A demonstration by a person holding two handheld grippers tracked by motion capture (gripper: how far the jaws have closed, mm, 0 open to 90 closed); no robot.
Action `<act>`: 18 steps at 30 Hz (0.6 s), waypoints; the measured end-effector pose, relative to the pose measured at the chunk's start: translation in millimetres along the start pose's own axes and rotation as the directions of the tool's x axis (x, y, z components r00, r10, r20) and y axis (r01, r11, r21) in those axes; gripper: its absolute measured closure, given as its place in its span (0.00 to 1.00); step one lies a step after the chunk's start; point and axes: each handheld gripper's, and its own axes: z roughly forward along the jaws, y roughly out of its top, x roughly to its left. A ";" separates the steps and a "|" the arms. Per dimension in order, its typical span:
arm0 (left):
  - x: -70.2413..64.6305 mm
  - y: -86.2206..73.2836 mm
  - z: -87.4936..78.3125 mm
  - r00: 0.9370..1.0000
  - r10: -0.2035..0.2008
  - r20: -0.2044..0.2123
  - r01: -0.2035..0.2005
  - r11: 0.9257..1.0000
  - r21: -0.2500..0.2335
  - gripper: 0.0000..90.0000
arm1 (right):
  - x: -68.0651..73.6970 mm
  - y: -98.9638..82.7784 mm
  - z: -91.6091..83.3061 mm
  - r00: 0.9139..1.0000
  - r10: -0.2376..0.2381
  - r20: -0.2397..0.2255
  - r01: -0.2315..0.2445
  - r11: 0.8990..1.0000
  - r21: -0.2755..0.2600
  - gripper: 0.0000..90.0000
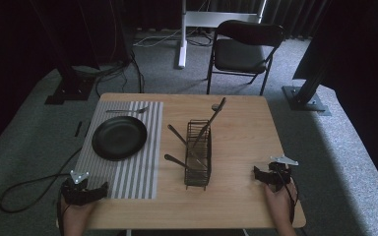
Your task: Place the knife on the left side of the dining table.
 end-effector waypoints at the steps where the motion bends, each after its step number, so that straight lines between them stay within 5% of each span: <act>1: 0.0 0.0 0.0 1.000 0.000 0.000 0.000 1.000 0.000 0.02 | 0.0 0.0 0.0 1.000 0.000 0.000 0.000 1.000 0.000 0.13; 18: 1.1 -0.7 -0.3 1.000 0.012 0.010 -0.012 1.000 -0.004 0.02 | 0.1 0.1 0.0 1.000 0.001 0.000 -0.001 1.000 0.001 0.13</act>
